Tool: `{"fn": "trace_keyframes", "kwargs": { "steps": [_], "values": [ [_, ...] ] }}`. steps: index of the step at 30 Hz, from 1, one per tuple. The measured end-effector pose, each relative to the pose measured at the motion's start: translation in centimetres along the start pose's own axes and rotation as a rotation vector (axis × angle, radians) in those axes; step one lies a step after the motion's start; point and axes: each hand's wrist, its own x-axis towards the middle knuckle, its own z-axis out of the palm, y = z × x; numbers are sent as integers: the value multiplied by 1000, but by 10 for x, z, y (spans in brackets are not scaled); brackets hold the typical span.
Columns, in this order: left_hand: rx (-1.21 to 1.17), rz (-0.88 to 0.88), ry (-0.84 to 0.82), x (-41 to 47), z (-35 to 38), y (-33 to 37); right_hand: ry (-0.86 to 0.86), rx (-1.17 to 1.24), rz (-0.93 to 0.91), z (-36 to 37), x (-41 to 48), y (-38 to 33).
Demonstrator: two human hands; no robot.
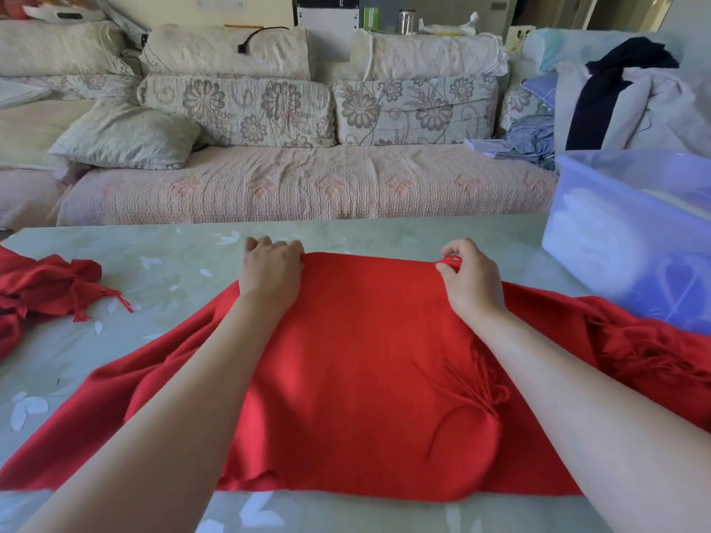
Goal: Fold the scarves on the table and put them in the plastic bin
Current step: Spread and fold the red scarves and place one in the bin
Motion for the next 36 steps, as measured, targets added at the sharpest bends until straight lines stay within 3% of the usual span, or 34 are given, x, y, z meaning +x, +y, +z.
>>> {"fn": "trace_keyframes", "kwargs": {
  "steps": [4,6,9,11,14,16,19,21,23,27,30,33,36],
  "values": [
    [116,-63,-160,-5,27,9,-59,-171,-33,14,1,15],
    [107,-73,-109,-8,35,7,-86,-236,-46,21,2,21],
    [-1,81,34,-10,34,11,-135,-300,-13,30,7,25],
    [-119,133,7,-14,28,22,-143,-407,-35,32,10,25],
    [-186,138,-259,-32,32,36,-83,-687,-190,32,8,22],
    [-150,105,-387,-42,35,33,-47,-669,-320,28,2,15],
    [4,122,-351,-49,27,26,-197,-547,-501,18,-11,5],
    [82,203,-296,-53,16,30,-447,-508,-452,7,-21,-1],
    [80,270,-253,-60,2,38,-582,-497,-345,-6,-30,-7],
    [-50,431,-156,-84,-27,57,-466,-324,-273,-38,-51,-19],
    [-193,454,-200,-109,-45,74,-367,-350,-159,-65,-74,-22],
    [-384,458,-211,-138,-60,81,-420,-496,46,-90,-98,-22],
    [-403,518,-266,-168,-68,80,-464,-433,58,-112,-113,-27]
  ]
}}
